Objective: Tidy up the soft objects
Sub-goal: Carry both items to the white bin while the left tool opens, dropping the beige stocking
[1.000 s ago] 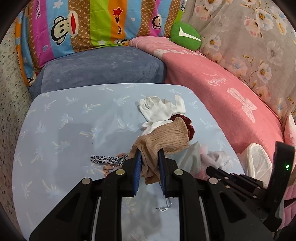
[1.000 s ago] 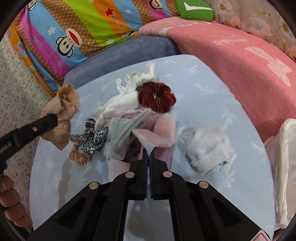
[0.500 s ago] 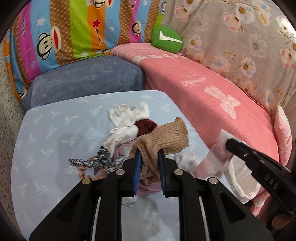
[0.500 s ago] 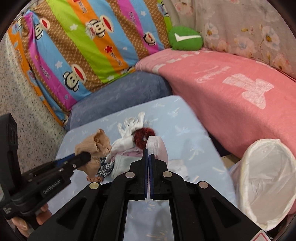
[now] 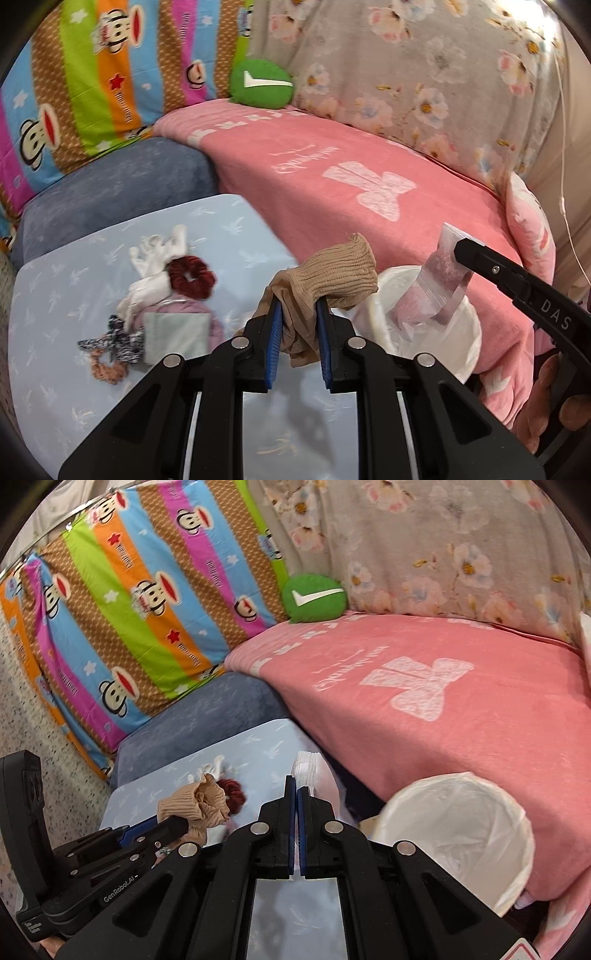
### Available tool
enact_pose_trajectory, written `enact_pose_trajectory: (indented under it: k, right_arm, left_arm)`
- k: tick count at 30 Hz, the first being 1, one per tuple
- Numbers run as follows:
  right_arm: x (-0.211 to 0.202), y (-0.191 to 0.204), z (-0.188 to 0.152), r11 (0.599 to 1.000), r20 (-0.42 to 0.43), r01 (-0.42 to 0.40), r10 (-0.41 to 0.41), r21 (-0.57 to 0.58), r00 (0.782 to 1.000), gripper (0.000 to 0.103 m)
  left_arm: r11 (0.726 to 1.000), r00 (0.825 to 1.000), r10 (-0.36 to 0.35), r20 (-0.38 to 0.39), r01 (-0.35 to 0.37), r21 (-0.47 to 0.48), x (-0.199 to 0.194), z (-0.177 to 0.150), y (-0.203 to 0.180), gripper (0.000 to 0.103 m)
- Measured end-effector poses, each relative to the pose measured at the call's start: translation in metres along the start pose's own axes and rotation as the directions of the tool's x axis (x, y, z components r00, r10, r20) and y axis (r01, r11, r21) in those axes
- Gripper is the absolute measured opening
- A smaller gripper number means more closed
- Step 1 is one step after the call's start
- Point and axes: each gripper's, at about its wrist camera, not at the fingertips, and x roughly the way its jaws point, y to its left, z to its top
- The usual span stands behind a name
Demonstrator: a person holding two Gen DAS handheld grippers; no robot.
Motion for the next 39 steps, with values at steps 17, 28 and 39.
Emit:
enact_pose_trajectory:
  k: [17, 28, 39]
  right_arm:
    - [-0.044, -0.124, -0.008, 0.982, 0.034, 0.124, -0.13, 0.146, 0.991, 0.003]
    - [-0.048, -0.157, -0.01, 0.972, 0.028, 0.145, -0.152, 0.186, 0.988, 0.006]
    - [-0.047, -0.163, -0.012, 0.968, 0.028, 0.147, -0.156, 0.202, 0.987, 0.013]
  left_arm:
    - [0.977, 0.99, -0.12, -0.078, 0.132, 0.165, 0.039, 0.004, -0.123, 0.018]
    - [0.966, 0.983, -0.137, -0.121, 0.159, 0.201, 0.057, 0.002, -0.156, 0.019]
    - [0.971, 0.984, -0.122, -0.13, 0.145, 0.19, 0.065, 0.002, -0.161, 0.044]
